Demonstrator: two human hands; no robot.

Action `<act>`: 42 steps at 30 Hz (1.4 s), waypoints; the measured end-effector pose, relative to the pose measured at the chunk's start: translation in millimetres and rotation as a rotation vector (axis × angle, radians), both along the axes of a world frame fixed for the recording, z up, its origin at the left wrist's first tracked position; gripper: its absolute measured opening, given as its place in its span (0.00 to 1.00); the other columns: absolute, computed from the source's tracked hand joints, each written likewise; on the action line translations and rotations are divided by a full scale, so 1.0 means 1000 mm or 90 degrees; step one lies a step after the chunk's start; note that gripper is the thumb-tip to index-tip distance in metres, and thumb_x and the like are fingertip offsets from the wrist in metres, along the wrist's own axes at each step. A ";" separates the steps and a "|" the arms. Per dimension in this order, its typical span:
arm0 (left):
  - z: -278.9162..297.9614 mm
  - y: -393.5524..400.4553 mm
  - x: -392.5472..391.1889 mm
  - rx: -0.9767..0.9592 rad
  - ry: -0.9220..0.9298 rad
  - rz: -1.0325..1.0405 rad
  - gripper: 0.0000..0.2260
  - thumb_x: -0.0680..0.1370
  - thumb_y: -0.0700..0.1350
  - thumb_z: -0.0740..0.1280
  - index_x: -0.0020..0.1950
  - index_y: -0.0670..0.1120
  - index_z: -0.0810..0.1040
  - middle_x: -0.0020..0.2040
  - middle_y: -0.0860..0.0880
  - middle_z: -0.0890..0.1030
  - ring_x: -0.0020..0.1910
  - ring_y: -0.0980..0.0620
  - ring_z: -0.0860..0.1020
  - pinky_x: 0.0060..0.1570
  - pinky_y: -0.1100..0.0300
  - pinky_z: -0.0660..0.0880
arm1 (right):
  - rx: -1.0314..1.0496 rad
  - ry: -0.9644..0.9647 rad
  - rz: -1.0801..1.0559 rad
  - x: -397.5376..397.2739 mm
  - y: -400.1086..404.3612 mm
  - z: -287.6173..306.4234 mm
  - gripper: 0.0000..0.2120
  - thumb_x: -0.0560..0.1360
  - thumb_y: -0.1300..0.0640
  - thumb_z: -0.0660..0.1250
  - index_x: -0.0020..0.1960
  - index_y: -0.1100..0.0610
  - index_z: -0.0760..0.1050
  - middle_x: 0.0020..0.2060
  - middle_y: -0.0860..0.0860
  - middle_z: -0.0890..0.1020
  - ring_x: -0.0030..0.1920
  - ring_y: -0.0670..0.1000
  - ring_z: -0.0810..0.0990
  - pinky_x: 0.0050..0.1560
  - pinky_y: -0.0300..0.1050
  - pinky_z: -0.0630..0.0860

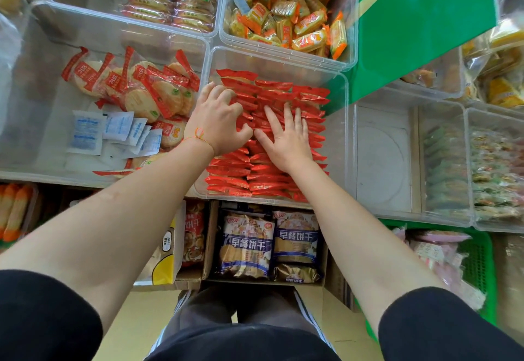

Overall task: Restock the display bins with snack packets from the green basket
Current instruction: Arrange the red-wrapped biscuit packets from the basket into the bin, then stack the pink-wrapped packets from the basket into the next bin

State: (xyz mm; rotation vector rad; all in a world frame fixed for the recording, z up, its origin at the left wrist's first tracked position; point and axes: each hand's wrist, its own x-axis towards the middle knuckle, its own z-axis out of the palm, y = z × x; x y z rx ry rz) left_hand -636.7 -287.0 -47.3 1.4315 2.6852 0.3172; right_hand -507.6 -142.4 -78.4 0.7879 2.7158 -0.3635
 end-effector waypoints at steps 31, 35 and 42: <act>-0.042 0.194 0.448 -0.196 -0.484 0.046 0.15 0.78 0.47 0.63 0.63 0.47 0.78 0.60 0.44 0.80 0.60 0.43 0.77 0.57 0.55 0.73 | -0.100 -0.047 -0.201 0.461 0.178 -0.010 0.10 0.78 0.49 0.61 0.52 0.54 0.74 0.55 0.55 0.77 0.59 0.58 0.74 0.55 0.52 0.72; -0.070 0.206 0.474 -0.231 -0.469 0.080 0.28 0.77 0.56 0.63 0.74 0.46 0.66 0.66 0.40 0.74 0.64 0.39 0.74 0.62 0.47 0.73 | -0.105 -0.249 -0.015 0.484 0.195 -0.017 0.41 0.69 0.32 0.69 0.75 0.50 0.63 0.76 0.56 0.60 0.78 0.59 0.52 0.75 0.63 0.51; -0.084 0.226 0.488 -0.321 -0.295 0.098 0.32 0.79 0.53 0.60 0.79 0.45 0.51 0.54 0.43 0.82 0.51 0.42 0.81 0.45 0.52 0.70 | -0.098 -0.296 0.128 0.491 0.199 -0.019 0.40 0.73 0.56 0.69 0.79 0.53 0.53 0.78 0.59 0.54 0.79 0.61 0.45 0.75 0.67 0.42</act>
